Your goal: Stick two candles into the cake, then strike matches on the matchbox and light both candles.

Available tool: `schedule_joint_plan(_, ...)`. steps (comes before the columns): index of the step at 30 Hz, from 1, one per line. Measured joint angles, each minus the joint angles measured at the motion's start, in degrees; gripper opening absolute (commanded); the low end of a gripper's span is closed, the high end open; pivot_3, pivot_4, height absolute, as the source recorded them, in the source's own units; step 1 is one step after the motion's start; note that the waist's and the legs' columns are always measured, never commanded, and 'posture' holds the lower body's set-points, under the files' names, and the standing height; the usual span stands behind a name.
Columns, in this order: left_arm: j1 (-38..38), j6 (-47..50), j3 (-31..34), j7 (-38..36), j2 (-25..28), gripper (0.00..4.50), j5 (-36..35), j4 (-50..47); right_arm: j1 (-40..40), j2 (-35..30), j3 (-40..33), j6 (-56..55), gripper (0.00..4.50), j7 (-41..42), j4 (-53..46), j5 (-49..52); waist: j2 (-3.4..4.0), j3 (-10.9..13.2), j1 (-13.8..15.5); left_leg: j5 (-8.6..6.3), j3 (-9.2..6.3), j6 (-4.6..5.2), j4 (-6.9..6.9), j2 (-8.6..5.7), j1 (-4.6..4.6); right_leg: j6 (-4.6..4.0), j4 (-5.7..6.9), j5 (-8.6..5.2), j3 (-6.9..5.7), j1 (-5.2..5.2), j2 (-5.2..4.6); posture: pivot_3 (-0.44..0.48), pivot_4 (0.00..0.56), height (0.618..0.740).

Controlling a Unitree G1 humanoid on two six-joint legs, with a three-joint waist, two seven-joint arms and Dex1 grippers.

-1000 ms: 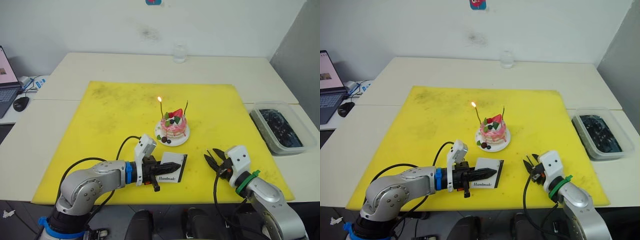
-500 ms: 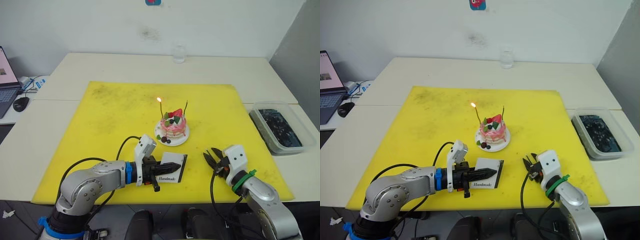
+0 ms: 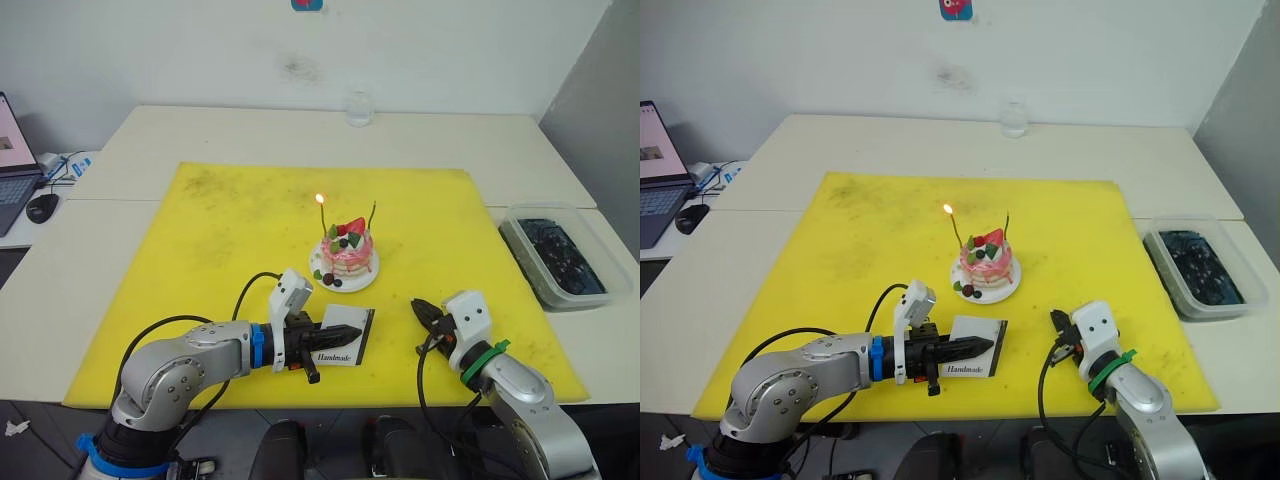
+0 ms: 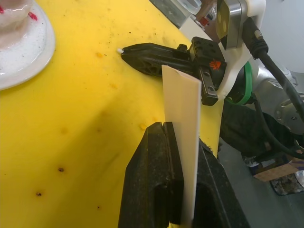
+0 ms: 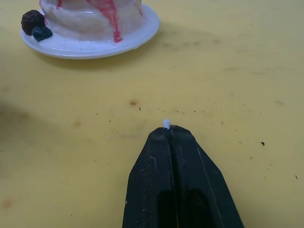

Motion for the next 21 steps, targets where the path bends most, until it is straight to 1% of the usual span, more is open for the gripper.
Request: schedule_joint_plan(21, -1.0, 0.1, 0.0, 0.5, -0.8, 0.0, -0.6, 0.0, 0.9, -1.9, -1.1, 0.1, 0.05, 1.7, -1.2, 0.3, 0.0, 0.0, 0.0, 0.0, 0.0, 0.0, 0.01, -0.01, 0.0, 0.01, 0.0, 0.01, 0.0, 0.0, 0.0, 0.0, 0.15, 0.74)
